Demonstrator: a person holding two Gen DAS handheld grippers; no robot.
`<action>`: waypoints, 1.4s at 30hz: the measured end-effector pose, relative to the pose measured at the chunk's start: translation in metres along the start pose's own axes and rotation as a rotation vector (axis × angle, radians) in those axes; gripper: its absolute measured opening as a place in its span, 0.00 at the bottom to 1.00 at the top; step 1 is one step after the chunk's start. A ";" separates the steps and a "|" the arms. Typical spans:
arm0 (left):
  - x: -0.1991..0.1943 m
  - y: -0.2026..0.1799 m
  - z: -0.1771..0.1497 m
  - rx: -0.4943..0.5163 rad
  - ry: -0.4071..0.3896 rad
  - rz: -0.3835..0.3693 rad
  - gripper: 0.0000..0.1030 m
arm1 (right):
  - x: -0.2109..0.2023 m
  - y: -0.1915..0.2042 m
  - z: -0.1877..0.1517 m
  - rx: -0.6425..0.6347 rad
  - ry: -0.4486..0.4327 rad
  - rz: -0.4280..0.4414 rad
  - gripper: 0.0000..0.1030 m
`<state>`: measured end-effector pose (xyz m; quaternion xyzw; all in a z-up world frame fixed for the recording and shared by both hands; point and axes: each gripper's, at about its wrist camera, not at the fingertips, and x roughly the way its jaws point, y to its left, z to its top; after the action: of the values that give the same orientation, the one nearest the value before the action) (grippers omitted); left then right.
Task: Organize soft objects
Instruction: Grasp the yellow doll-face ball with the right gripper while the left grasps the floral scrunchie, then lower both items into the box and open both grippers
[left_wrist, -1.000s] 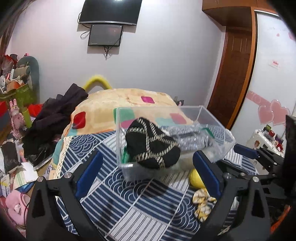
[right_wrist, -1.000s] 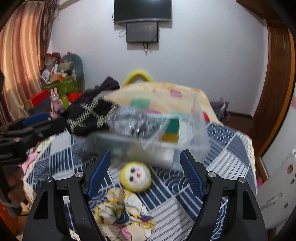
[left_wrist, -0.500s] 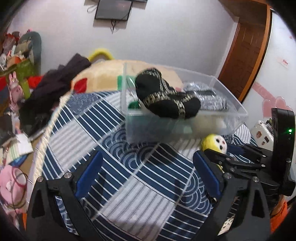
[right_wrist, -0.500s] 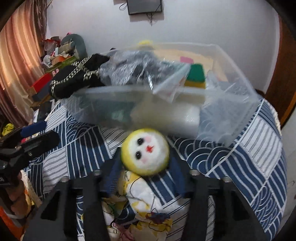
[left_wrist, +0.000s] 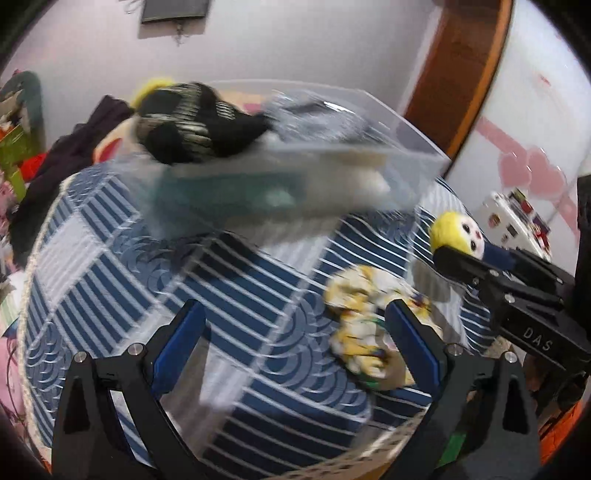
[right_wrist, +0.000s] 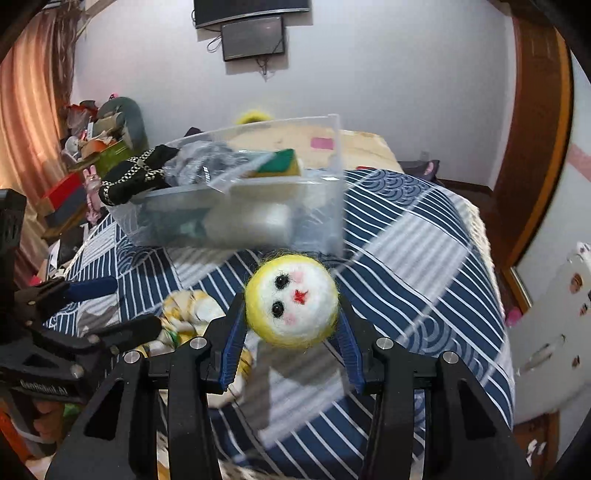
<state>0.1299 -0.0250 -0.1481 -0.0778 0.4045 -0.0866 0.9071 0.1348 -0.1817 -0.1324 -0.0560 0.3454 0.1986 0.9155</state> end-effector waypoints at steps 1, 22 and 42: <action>0.002 -0.007 -0.001 0.019 0.005 -0.007 0.96 | -0.001 -0.001 0.000 0.004 -0.004 0.000 0.42; -0.025 -0.003 -0.004 0.071 -0.114 0.005 0.11 | -0.015 0.014 0.004 -0.013 -0.050 0.061 0.42; -0.089 0.017 0.071 0.054 -0.419 0.097 0.11 | -0.027 0.017 0.068 -0.046 -0.232 0.021 0.42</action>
<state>0.1264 0.0158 -0.0405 -0.0505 0.2079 -0.0356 0.9762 0.1509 -0.1583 -0.0633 -0.0498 0.2329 0.2210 0.9457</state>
